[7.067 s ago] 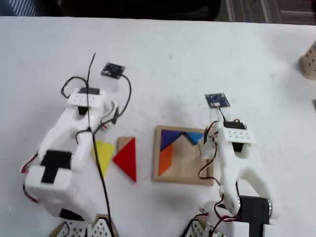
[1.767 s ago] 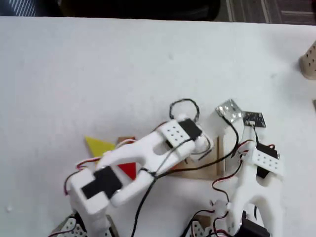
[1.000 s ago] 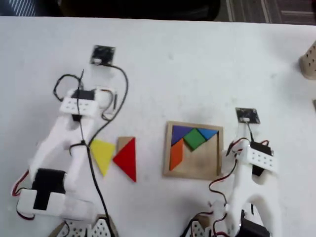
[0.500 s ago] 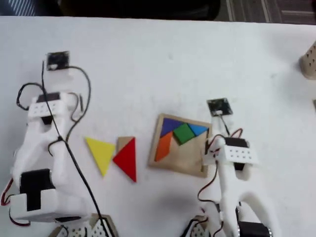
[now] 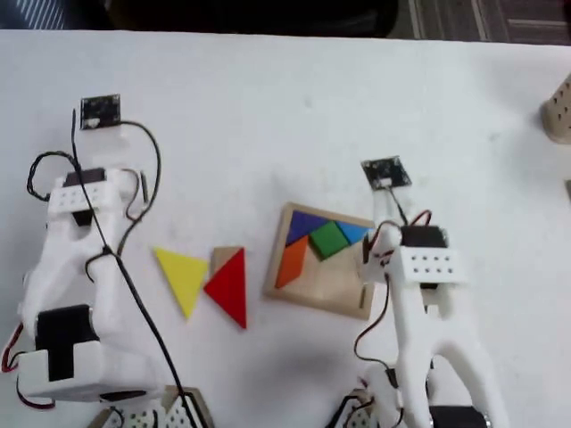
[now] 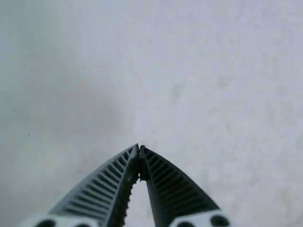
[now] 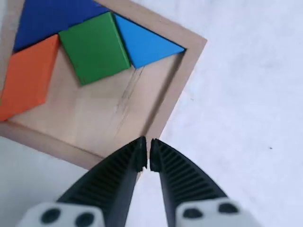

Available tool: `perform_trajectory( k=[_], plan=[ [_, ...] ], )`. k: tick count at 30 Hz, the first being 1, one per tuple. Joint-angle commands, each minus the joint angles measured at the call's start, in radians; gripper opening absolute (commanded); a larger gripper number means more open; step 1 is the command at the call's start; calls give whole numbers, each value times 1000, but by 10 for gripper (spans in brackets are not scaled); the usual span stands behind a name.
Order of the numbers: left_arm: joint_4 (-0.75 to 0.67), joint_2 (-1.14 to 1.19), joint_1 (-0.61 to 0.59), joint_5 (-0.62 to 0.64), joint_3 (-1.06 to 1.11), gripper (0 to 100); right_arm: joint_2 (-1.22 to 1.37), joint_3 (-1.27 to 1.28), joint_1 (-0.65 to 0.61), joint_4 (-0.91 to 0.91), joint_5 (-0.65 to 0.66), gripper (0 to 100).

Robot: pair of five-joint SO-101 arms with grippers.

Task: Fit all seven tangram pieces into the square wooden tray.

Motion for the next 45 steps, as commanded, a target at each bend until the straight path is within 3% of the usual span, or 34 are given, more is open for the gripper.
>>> perform_trajectory(
  k=[1, 8, 13, 20, 23, 30, 37, 45],
  plan=[
    [-29, -8, -4, 5, -3, 24, -88, -133, -30, 140, -6, 20],
    [-28, -18, 174, -52, 80, 24, -88, 147, -93, -168, -52, 22],
    [-32, -110, 262, -245, 149, 29, -81, 158, -99, -176, -54, 23],
    [-35, -317, 381, -252, 344, 237, -81, 158, -93, -177, -54, 24],
    [-35, -341, 421, -252, 370, 236, -81, 158, -93, -177, -54, 24],
    [-60, -220, 437, -255, 325, 221, -81, 160, -93, -171, -52, 24],
    [94, -31, 464, -261, 158, 219, -81, 160, -93, -171, -52, 24],
    [121, 22, 467, -261, 112, 218, -81, 160, -91, -171, -52, 24]
  ],
)
